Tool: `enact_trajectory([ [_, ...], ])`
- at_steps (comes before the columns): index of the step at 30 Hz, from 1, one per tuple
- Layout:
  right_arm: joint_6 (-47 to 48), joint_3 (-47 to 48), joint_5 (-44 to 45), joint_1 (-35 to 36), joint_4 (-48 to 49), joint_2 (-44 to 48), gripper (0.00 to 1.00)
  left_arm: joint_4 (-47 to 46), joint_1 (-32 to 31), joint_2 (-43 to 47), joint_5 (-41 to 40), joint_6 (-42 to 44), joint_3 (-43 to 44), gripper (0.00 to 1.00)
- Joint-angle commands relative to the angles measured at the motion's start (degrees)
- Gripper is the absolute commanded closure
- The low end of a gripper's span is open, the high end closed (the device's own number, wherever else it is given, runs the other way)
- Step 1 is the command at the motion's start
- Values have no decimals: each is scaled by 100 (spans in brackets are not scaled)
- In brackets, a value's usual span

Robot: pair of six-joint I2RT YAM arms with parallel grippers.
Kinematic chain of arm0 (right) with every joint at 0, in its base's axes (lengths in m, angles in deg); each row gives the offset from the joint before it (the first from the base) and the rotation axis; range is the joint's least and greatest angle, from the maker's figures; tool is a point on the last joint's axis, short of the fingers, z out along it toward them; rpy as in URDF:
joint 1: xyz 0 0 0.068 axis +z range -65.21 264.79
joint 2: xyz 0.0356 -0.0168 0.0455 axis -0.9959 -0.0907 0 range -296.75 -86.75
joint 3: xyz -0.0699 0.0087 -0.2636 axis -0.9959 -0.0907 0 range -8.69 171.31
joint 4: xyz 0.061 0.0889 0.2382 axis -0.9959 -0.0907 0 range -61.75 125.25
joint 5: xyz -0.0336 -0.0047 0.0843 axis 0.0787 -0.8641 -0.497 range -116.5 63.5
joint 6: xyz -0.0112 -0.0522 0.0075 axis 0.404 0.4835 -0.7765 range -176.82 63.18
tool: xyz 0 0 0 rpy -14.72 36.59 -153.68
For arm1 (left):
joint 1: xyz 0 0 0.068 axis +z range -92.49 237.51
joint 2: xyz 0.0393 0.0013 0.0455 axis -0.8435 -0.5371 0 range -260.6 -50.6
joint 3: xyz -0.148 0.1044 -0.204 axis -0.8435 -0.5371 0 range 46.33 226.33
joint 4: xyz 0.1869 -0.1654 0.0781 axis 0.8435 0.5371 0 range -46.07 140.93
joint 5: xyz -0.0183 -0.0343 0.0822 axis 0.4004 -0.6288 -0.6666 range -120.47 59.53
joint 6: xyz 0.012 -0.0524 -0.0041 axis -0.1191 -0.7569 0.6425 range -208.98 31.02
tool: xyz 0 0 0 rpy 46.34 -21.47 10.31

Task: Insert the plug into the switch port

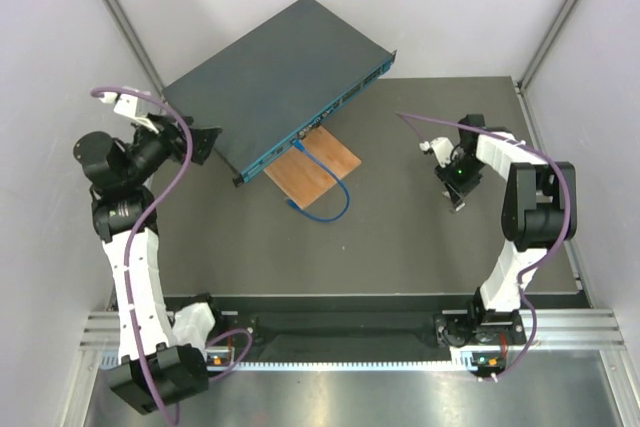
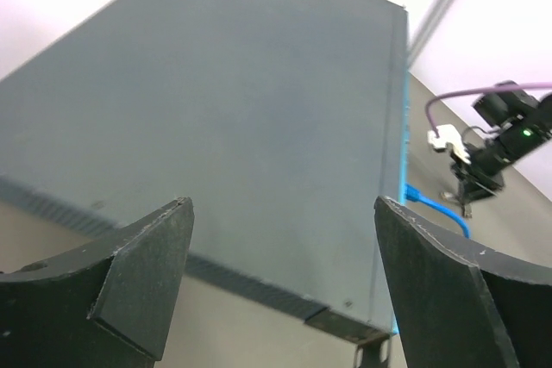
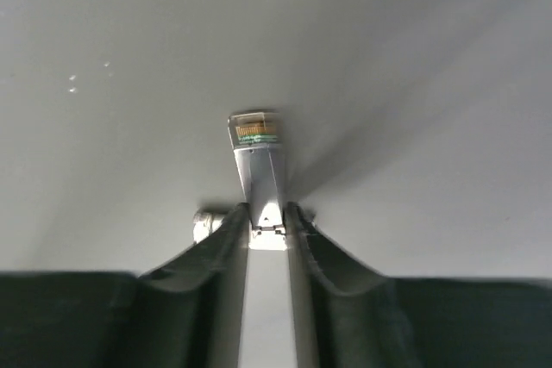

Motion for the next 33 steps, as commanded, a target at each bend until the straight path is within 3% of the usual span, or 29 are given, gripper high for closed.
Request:
enact_trajectory([
  [1,117,-60,32,46,273,72,81,-291,-326,-64,-232,267,259,11],
  [7,134,282,-336,46,-376,695,100,-291,-704,-328,-145,285,540,12],
  [10,134,720,-889,28,-946,968,100,-291,-976,-494,100,398,759,13],
  [13,265,1465,-2012,46,-1659,1083,100,-151,-1380,-670,373,776,996,14],
  [14,318,1678,-2677,72,-2218,1075,100,-64,-1512,-723,469,1134,1067,14],
  [18,477,2575,-3772,474,-3005,1118,100,979,-2616,-1083,401,2487,1515,11],
  [21,363,2709,-4230,818,-3015,1311,100,2025,-3556,-1442,42,4217,2077,11],
  [22,206,2700,-4300,1080,-2963,1425,100,2751,-3822,-1540,-108,4675,2375,11],
  [23,109,2700,-4440,1213,-2892,1470,100,3037,-4068,-1628,-258,5497,2491,11],
  [25,-129,2639,-4677,1565,-2673,1610,100,3494,-4701,-1769,-575,6300,2580,12],
  [33,-727,2349,-5144,2435,-2145,1734,100,3998,-6126,-1840,-1023,7799,2158,19],
])
